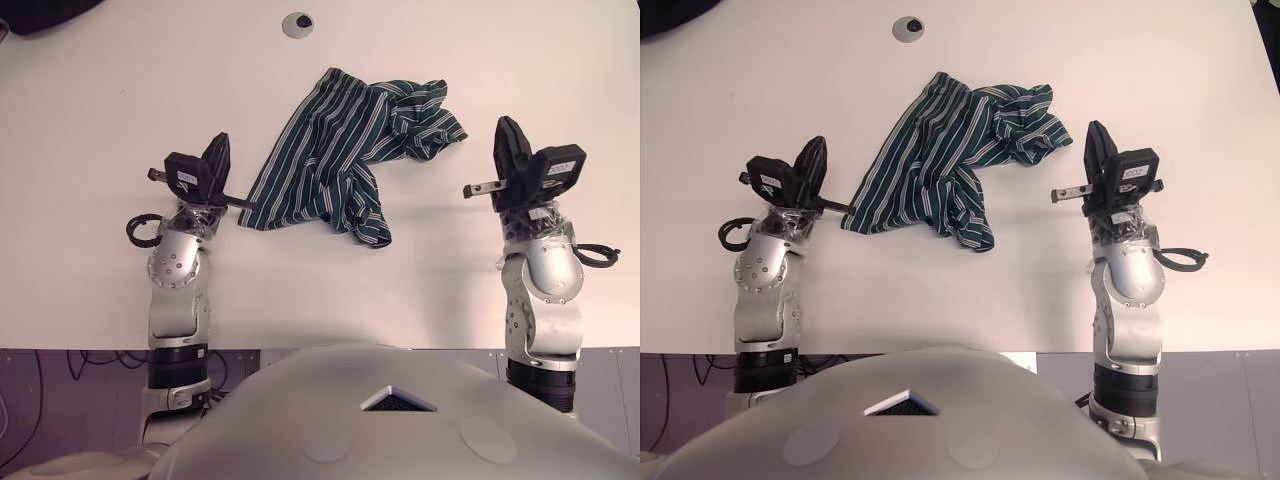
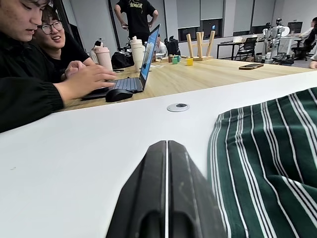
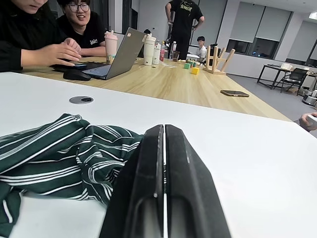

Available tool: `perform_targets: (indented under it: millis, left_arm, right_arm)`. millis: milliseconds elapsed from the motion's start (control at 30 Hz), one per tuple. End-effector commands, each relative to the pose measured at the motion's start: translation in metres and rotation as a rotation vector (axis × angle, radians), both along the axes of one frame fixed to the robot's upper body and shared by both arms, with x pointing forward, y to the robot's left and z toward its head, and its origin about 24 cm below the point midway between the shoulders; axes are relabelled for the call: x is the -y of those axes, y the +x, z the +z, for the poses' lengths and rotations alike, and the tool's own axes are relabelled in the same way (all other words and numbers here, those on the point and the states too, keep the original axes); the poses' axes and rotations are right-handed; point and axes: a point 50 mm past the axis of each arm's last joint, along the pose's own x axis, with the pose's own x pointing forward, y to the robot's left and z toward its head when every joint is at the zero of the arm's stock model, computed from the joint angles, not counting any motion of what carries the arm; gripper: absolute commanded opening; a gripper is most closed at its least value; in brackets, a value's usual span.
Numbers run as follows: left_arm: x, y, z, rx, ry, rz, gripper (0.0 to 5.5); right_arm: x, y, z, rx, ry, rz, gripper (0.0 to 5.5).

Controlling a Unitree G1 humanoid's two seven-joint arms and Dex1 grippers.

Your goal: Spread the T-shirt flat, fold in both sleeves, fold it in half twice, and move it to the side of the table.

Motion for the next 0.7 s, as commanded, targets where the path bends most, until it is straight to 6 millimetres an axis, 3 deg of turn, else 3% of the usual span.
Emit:
perform_targets:
  millis: [33,133,433,567,700]
  left_arm:
    - [-0.001,-0.002,-0.006,-0.015,0.022,-0.012,0.0]
    - [0.0,-0.002,-0.006,-0.015,0.023,-0.024,0.09]
    - [0.003,-0.005,-0.01,-0.023,0.017,-0.075,1.59]
    - [0.004,-0.002,-0.012,-0.021,0.044,-0.076,1.73]
    - [-0.009,-0.005,-0.034,-0.252,-0.123,-0.071,2.32]
  right_arm:
    - [-0.003,0.005,-0.001,0.014,-0.008,0.01,0.04]
    - [-0.004,0.006,-0.002,0.016,-0.012,0.014,0.01]
    - [-0.008,0.009,-0.006,0.017,-0.026,0.024,0.0]
    - [-0.008,0.011,-0.008,0.017,-0.031,0.024,0.0]
    - [-0.01,0.017,-0.013,0.014,-0.029,0.022,0.0]
